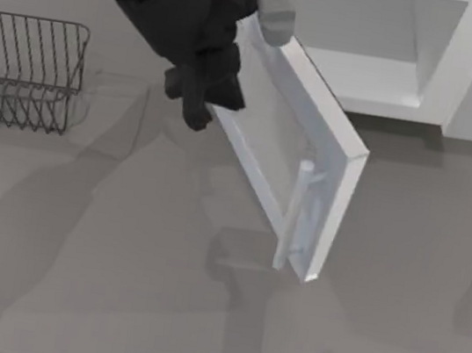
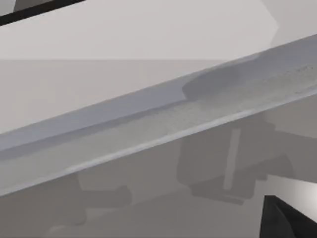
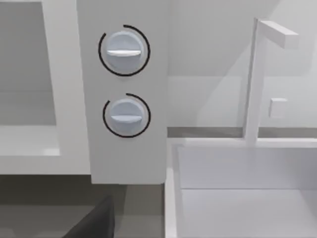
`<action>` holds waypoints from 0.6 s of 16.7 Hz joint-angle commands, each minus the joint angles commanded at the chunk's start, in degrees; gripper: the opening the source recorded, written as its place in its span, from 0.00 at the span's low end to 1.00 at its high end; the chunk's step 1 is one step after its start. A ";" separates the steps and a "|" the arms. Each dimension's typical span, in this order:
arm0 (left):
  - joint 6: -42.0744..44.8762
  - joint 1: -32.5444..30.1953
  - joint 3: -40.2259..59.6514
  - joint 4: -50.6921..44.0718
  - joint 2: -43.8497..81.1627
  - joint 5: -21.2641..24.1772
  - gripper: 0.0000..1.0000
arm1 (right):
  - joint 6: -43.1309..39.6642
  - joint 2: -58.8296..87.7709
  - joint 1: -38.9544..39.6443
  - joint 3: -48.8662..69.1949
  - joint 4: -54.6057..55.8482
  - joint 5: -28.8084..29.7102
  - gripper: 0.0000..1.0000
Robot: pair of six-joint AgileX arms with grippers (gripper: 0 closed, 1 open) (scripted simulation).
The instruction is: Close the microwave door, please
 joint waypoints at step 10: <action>-2.98 -2.73 2.55 0.64 1.96 -0.96 0.00 | 0.00 0.00 0.00 0.00 0.00 0.00 1.00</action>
